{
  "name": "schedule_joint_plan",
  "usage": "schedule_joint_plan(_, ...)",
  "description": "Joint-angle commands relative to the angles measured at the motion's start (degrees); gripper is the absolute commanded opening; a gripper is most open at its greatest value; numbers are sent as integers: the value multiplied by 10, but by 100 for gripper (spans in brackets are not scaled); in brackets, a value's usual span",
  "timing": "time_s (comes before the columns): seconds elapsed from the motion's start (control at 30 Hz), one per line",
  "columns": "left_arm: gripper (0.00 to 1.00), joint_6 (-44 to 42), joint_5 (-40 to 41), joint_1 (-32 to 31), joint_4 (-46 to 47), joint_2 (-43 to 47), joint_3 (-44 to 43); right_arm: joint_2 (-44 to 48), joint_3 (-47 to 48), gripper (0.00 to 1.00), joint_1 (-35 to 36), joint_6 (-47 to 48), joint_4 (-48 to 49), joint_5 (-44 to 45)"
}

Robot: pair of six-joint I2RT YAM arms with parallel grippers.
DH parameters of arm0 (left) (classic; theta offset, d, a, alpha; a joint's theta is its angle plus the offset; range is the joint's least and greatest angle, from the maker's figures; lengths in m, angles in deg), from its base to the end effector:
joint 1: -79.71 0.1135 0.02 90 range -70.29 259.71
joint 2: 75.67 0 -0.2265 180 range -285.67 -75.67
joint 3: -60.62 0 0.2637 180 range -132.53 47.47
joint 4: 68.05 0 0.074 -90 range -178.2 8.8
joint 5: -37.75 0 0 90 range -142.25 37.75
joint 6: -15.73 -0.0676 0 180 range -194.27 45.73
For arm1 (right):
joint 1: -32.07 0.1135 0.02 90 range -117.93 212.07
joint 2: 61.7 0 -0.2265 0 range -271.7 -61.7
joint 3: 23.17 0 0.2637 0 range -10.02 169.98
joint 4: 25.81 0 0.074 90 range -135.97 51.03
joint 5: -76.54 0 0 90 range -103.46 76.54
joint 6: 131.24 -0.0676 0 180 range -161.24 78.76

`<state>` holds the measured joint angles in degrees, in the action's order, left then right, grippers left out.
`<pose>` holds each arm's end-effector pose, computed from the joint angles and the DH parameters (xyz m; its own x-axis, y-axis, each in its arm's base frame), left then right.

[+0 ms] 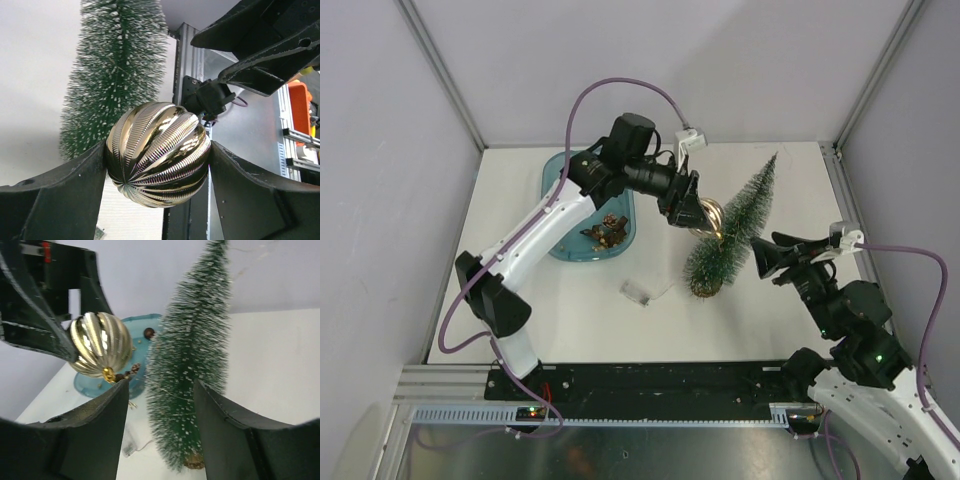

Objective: Decorate the small christmas tree

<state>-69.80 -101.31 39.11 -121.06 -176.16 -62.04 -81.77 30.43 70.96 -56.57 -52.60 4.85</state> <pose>0.2758 -0.3036 0.3751 -0.4597 0.3267 -0.8258 0.8858 0.1012 -0.4530 0.1412 0.0866 0.3531 -0.0053 0.3182 -0.9480 -0.3648 0.8821 0.2981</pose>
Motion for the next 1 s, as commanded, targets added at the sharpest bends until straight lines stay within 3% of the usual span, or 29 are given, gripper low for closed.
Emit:
schedule_joint_plan(0.0,43,18,-52,-9,-19,32,-14,-13,19,58,3,3,61,-108)
schedule_joint_plan(0.3,43,30,-77,-12,-27,38,-31,-73,19,55,4,4,92,-241)
schedule_joint_plan(0.97,43,39,-84,-12,-26,32,-59,-83,-1,25,3,16,104,-246)
